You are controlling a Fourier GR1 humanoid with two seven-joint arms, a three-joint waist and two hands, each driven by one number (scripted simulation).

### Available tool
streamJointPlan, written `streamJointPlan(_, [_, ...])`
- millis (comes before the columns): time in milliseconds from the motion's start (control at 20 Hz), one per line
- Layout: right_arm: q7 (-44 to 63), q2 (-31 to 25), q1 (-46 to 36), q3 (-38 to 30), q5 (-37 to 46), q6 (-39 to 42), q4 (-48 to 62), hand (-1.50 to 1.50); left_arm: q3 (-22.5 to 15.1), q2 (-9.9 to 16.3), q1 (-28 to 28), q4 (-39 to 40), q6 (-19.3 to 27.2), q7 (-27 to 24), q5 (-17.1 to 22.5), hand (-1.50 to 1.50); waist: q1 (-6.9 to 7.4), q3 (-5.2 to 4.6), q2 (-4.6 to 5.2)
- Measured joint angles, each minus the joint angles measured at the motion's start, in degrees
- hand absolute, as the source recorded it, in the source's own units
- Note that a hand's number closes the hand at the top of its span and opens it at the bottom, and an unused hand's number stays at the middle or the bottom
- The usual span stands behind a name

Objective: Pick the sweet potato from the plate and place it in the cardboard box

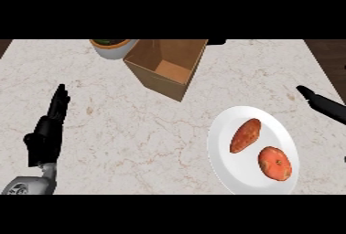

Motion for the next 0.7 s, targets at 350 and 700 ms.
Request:
streamJointPlan(350, [-4.5, 12.8, 9.2, -0.5, 9.3, -25.3, -6.7, -1.50, -1.2, 1.6, 4.2, 1.3, -2.1, 3.1, -0.5, 0.00, 1.33, 0.19, -0.71])
streamJointPlan(700, [8.2, 8.5, 22.6, 8.4, 23.3, -29.9, -8.0, -1.50, -2.0, 2.2, 4.9, 0.2, -2.8, 4.5, -1.2, 0.00, 2.81, -0.16, -0.38])
